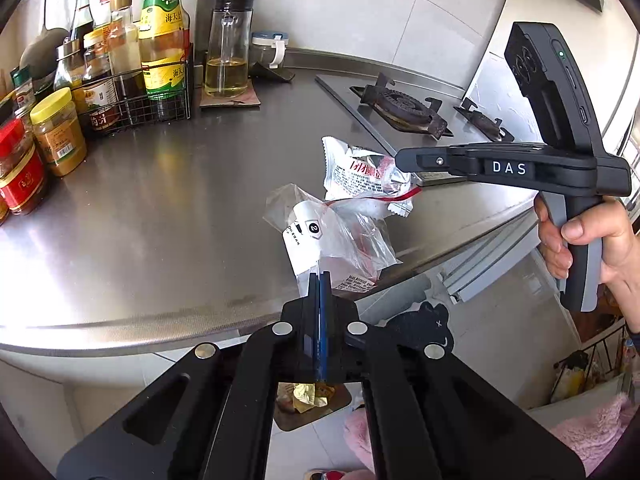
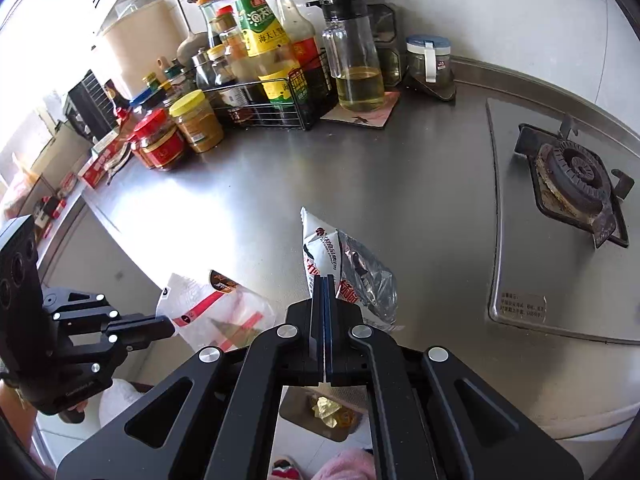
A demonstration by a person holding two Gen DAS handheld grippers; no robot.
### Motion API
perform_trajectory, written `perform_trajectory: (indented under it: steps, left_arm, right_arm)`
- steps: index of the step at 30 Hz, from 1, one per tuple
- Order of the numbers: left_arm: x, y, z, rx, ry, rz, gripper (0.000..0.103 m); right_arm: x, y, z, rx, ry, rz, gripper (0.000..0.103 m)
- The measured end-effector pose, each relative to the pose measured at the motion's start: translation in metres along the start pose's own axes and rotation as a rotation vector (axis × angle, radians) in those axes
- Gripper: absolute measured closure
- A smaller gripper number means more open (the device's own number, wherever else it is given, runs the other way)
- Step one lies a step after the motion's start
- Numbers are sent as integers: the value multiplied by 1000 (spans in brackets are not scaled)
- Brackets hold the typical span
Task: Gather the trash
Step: 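Carry the clear bag and snack wrapper down over the floor bin and release both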
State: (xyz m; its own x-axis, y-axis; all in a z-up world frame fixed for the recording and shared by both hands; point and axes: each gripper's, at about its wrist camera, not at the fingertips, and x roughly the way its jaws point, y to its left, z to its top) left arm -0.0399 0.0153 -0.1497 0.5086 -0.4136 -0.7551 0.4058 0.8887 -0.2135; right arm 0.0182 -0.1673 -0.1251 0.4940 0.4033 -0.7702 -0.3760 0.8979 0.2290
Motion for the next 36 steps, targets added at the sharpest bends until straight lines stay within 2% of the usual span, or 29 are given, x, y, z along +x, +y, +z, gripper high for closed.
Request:
perform_trajectory:
  steps: [9,14,18,27,36]
  left_arm:
    - [-37,-14,-20,-4,-49,38,103]
    - [-57,-18,-45,-1,-48,49,103]
    - [-65,-19,-73,-2,-24,51,103]
    - [-37,-8,-137,-75,82,61,103]
    - [38,23,-183,-182,194,66,103]
  right_arm:
    - [-45,17,-13,-21,-62,51,101]
    - [-63,28,-45,-4,-71,58,101]
    - [-65,37,-80,13,-44,53,101]
    - [-15,34,-156,93,88,64,101]
    - [70,6,-202,183,201,31,101]
